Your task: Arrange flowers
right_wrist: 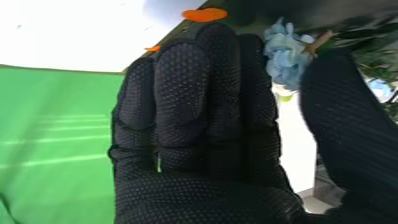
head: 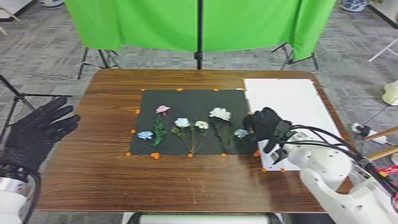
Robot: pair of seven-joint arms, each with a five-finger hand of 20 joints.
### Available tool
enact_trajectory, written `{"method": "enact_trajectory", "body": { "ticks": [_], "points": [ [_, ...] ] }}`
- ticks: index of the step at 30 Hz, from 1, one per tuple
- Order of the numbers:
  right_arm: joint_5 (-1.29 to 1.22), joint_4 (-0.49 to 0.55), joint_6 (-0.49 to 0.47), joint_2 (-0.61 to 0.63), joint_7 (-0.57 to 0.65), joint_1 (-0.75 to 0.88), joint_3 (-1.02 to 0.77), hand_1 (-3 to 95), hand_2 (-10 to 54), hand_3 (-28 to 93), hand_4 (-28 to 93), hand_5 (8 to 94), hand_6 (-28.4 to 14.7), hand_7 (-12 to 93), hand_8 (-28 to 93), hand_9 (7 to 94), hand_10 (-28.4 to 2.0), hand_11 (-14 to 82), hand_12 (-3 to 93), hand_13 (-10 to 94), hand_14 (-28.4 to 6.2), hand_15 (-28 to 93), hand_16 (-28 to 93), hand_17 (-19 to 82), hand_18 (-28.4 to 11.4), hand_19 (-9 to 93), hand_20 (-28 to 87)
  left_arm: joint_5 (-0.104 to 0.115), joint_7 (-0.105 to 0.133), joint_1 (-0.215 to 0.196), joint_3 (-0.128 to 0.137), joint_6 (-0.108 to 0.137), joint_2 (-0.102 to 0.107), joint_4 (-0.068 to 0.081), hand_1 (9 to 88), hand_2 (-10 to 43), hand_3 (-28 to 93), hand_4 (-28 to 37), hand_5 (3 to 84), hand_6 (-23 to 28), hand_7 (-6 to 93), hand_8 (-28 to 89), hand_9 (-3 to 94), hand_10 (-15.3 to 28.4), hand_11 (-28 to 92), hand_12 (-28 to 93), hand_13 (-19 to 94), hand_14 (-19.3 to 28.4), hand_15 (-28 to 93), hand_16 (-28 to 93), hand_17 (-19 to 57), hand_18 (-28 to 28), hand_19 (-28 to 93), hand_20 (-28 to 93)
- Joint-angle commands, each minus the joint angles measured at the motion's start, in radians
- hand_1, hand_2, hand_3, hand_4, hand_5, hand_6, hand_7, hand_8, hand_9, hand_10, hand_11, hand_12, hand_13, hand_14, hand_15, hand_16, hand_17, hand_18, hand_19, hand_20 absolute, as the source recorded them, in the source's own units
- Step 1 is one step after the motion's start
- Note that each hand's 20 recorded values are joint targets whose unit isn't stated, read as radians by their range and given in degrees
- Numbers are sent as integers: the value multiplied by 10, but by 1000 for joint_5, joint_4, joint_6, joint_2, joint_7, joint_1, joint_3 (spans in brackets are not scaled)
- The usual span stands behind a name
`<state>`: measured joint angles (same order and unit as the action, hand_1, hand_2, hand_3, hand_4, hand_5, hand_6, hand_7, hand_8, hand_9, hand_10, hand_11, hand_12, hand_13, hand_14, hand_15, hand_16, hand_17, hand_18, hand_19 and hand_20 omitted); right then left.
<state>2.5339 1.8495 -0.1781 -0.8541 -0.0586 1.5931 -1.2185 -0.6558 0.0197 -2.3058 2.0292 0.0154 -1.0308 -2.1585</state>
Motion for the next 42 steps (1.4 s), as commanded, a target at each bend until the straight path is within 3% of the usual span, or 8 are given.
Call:
{"method": "enact_trajectory", "body": {
  "ticks": [1, 6, 15, 19, 24, 29, 34, 42],
  "points": [
    [-37, 52, -19, -13, -4, 30, -10, 206, -84, 846, -283, 565, 26, 410, -217, 704, -82, 361, 228, 679, -46, 645, 229, 254, -165, 746, 373, -3, -10, -8, 1, -7, -7, 4, 257, 47, 725, -258, 371, 30, 161, -105, 316, 121, 207, 87, 277, 143, 442, -42, -67, 214, 532, 84],
    [-69, 72, -33, -17, 21, 36, -31, 195, -87, 850, -283, 507, 13, 412, -214, 637, -87, 365, 225, 650, -54, 661, 221, 244, -170, 744, 376, -4, -12, -1, -5, -10, -5, 6, 256, 47, 726, -258, 370, 30, 162, -104, 316, 121, 207, 87, 277, 143, 442, -42, -67, 214, 532, 84],
    [-689, 124, 214, -65, 157, 82, -150, 188, -53, 852, -283, 472, -8, 382, -208, 579, -106, 362, 218, 581, -72, 642, 186, 205, -186, 696, 363, 7, 4, 0, -13, -3, -12, 2, 256, 47, 725, -257, 366, 28, 162, -104, 314, 119, 207, 87, 277, 142, 441, -42, -67, 214, 531, 84],
    [-1101, 142, 143, -143, 103, 124, -304, 191, -28, 873, -282, 419, -17, 368, -209, 466, -113, 331, 200, 456, -86, 600, 155, 172, -190, 631, 325, 212, 48, 3, -23, -48, -39, 2, 256, 47, 724, -256, 366, 29, 161, -104, 313, 119, 205, 87, 276, 141, 439, -43, -67, 213, 530, 84],
    [-1478, 164, 350, -163, -61, 170, -325, 206, 121, 930, -169, 477, -22, 433, -232, 497, -127, 327, 190, 409, -103, 550, 120, 163, -190, 617, 279, 307, 59, -2, -28, -72, -70, -14, 256, 48, 722, -255, 368, 31, 157, -102, 314, 120, 205, 86, 275, 141, 439, -43, -66, 213, 529, 84],
    [-1593, 195, 122, -288, -14, 243, -483, 184, 125, 932, -95, 464, -29, 320, -189, 476, -136, 261, 192, 365, -111, 466, 128, 147, -194, 585, 258, 263, 50, -12, -14, -67, -115, -56, 255, 50, 721, -255, 370, 32, 154, -101, 328, 123, 213, 88, 275, 143, 438, -44, -66, 213, 529, 84],
    [-1532, 197, -153, -455, 142, 284, -620, 139, 13, 880, -247, 355, -26, 164, -117, 347, -122, 112, 194, 253, -110, 218, 221, 59, -207, 447, 219, 70, 41, -7, -12, 4, -128, -88, 256, 47, 722, -253, 333, 20, 150, -98, 301, 117, 198, 88, 250, 140, 409, -49, -73, 210, 508, 72],
    [-1467, 215, -321, -598, 300, 310, -702, 118, -28, 814, -267, 301, -39, 121, -90, 298, -125, 50, 207, 211, -111, 49, 342, -2, -206, 381, 186, 45, 15, -8, -35, -33, -167, -82, 258, 25, 694, -273, 303, 12, 154, -102, 246, 103, 172, 87, 209, 129, 318, -31, -94, 211, 464, 46]
  ]
}}
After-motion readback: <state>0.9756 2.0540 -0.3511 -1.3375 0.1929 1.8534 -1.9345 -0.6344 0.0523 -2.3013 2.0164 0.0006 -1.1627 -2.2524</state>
